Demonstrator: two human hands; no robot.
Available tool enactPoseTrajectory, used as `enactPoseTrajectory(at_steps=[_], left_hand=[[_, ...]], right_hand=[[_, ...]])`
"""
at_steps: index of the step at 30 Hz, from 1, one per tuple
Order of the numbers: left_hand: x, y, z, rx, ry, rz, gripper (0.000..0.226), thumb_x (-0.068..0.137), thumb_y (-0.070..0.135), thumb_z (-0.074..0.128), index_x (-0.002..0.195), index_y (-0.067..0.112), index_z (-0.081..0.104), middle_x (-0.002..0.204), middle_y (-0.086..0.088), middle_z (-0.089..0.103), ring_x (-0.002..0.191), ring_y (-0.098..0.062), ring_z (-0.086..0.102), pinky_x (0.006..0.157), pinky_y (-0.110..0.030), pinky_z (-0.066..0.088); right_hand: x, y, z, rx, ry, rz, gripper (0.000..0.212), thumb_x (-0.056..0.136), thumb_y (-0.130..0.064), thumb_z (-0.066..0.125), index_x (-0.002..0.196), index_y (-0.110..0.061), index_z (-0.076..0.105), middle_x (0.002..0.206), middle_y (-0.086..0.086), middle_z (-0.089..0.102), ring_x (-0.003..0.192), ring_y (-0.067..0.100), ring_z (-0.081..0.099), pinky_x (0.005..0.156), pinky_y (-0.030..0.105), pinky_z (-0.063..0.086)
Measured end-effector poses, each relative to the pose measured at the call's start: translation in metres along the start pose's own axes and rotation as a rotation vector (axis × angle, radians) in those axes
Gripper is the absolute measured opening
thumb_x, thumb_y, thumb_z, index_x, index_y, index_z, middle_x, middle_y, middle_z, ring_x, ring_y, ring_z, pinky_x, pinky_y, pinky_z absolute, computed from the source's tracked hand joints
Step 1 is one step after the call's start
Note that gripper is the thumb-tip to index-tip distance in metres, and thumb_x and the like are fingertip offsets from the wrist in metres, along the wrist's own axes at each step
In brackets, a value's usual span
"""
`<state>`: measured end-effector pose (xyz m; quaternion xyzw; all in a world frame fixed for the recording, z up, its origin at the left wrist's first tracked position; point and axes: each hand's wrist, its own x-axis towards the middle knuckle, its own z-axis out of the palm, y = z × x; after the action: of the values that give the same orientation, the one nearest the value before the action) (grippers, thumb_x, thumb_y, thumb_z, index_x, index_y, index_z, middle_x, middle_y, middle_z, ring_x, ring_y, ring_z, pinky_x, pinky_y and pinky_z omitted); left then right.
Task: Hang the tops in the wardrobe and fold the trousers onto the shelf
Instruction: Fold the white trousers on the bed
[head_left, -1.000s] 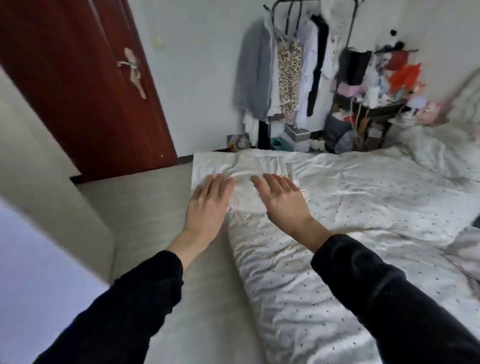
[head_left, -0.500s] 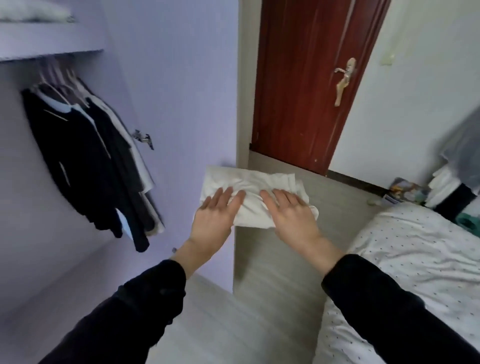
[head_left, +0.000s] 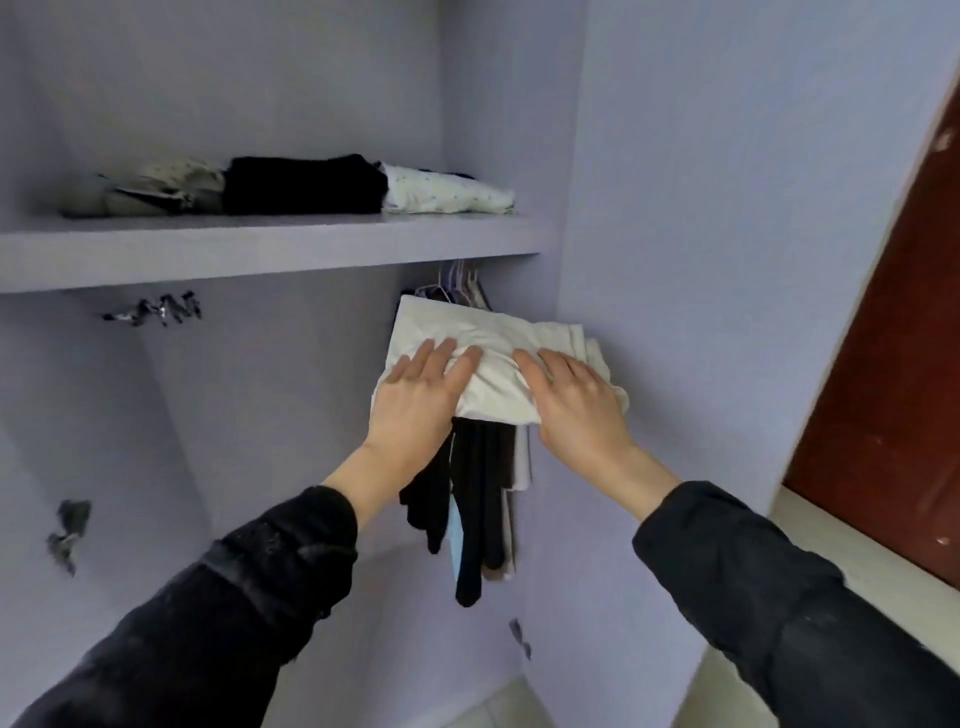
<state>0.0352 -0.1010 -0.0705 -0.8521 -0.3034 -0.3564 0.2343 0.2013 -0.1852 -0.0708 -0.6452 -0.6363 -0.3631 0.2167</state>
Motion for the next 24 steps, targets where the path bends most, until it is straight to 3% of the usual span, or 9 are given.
enactPoseTrajectory(at_steps=[3,6,9,13,20,22,24], left_hand=[[0.039,-0.055,-0.003,0.058,0.07,-0.04,0.072,0.044,-0.016,0.077,0.111,0.006,0.065,0.109,-0.019,0.067,0.097,-0.037,0.066,0.066,-0.042,0.056],[0.07,-0.11,-0.011,0.116,0.154,-0.073,0.067,0.049,-0.016,0.074,0.111,0.006,0.065,0.111,-0.02,0.066,0.097,-0.038,0.066,0.067,-0.042,0.056],[0.093,-0.163,-0.021,0.195,0.2,-0.097,0.067,0.051,-0.017,0.071,0.113,0.006,0.062,0.112,-0.02,0.065,0.097,-0.038,0.065,0.068,-0.043,0.055],[0.112,-0.228,-0.038,0.305,0.218,-0.158,0.079,0.04,-0.018,0.073,0.112,0.011,0.059,0.11,-0.016,0.066,0.093,-0.035,0.066,0.061,-0.037,0.055],[0.131,-0.307,-0.058,0.501,0.159,-0.23,0.074,0.041,-0.017,0.076,0.11,0.007,0.064,0.108,-0.017,0.067,0.09,-0.034,0.067,0.053,-0.036,0.054],[0.14,-0.327,-0.06,0.526,0.147,-0.259,0.072,0.048,-0.016,0.074,0.115,0.007,0.062,0.114,-0.019,0.064,0.096,-0.035,0.065,0.06,-0.039,0.055],[0.149,-0.343,-0.063,0.541,0.138,-0.305,0.071,0.065,-0.012,0.068,0.13,0.011,0.051,0.132,-0.016,0.054,0.116,-0.035,0.056,0.079,-0.043,0.052]], right_hand=[[0.074,-0.01,0.021,0.03,0.083,-0.042,0.063,0.056,0.01,0.06,0.118,-0.002,0.059,0.097,0.021,0.065,0.083,0.037,0.065,0.07,0.043,0.057],[0.142,-0.029,0.032,0.07,0.154,-0.089,0.071,0.05,0.009,0.074,0.118,-0.002,0.059,0.1,0.023,0.064,0.085,0.039,0.065,0.072,0.047,0.056],[0.204,-0.052,0.043,0.096,0.269,-0.137,0.074,0.044,0.01,0.075,0.116,-0.001,0.061,0.097,0.023,0.065,0.082,0.038,0.065,0.07,0.046,0.057],[0.275,-0.091,0.06,0.151,0.322,-0.194,0.076,0.038,0.011,0.076,0.112,-0.002,0.063,0.09,0.021,0.065,0.075,0.037,0.065,0.064,0.042,0.057],[0.366,-0.142,0.088,0.285,0.332,-0.268,0.073,0.044,0.012,0.074,0.115,-0.001,0.06,0.09,0.022,0.064,0.075,0.039,0.064,0.065,0.045,0.056],[0.39,-0.152,0.095,0.321,0.307,-0.294,0.072,0.049,0.012,0.072,0.118,-0.001,0.058,0.092,0.022,0.064,0.077,0.04,0.063,0.067,0.045,0.055],[0.412,-0.161,0.099,0.333,0.299,-0.318,0.071,0.058,0.011,0.069,0.126,-0.002,0.053,0.1,0.022,0.062,0.086,0.041,0.062,0.074,0.045,0.052]])
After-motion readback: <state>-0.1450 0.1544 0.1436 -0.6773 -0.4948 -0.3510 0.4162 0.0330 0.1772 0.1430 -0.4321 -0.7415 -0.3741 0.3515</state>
